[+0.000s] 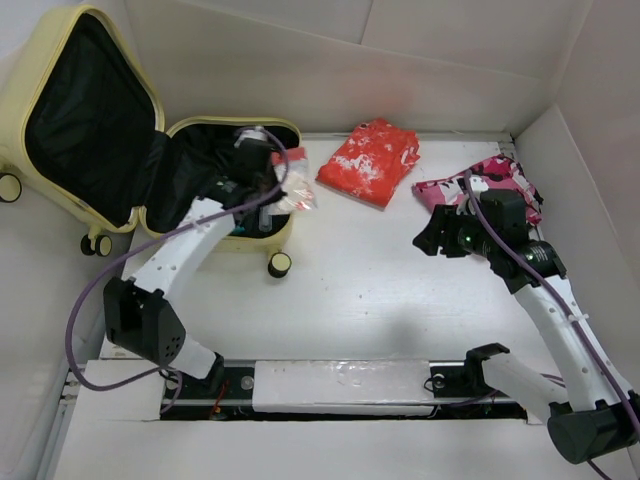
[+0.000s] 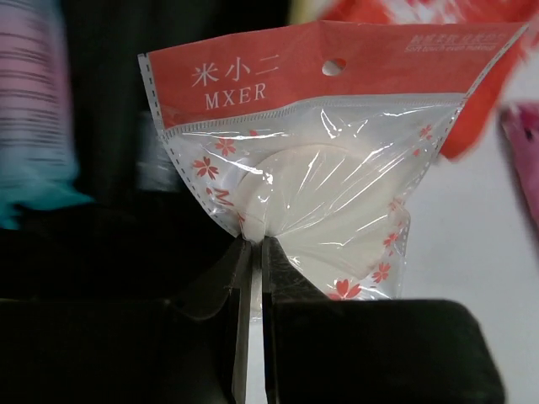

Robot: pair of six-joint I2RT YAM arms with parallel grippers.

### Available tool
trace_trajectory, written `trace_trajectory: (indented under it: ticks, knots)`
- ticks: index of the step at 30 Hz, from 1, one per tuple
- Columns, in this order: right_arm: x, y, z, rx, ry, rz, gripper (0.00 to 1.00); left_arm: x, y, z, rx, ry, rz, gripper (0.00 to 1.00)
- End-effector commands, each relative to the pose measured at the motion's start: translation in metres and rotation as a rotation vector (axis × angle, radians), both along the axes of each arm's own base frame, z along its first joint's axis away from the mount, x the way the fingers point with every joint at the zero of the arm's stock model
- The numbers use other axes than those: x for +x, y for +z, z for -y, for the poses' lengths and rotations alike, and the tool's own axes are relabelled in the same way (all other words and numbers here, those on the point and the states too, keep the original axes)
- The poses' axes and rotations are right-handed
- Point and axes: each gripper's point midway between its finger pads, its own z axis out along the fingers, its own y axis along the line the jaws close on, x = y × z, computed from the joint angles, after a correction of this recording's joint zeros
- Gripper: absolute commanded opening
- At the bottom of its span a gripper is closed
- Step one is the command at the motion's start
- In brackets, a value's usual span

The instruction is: Pack the luggage

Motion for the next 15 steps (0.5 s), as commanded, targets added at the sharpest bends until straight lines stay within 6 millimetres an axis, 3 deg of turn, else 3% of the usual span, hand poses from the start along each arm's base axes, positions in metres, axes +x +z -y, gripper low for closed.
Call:
trace_trajectory:
  ticks: [1, 4, 7, 10, 15]
  knots:
    - [0.005, 0.009, -0.002, 0.01, 0.017, 0.044, 0.65, 0.026, 0.002, -0.072, 0.038, 0.155, 0.003, 0.0]
    - [0.004, 0.011, -0.002, 0.01, 0.017, 0.044, 0.65, 0.048, -0.007, -0.128, 0.019, 0.287, -0.009, 0.01]
    - [0.002, 0.009, -0.001, 0.007, 0.017, 0.032, 0.65, 0.06, -0.008, -0.157, -0.017, 0.35, -0.023, 0.15]
    - [0.001, 0.009, 0.002, -0.004, 0.0, 0.035, 0.65, 0.066, 0.015, -0.142, -0.067, 0.294, 0.035, 0.31]
    - [0.001, 0.009, 0.002, -0.004, 0.0, 0.035, 0.65, 0.076, 0.052, -0.092, -0.143, 0.191, 0.105, 0.44]
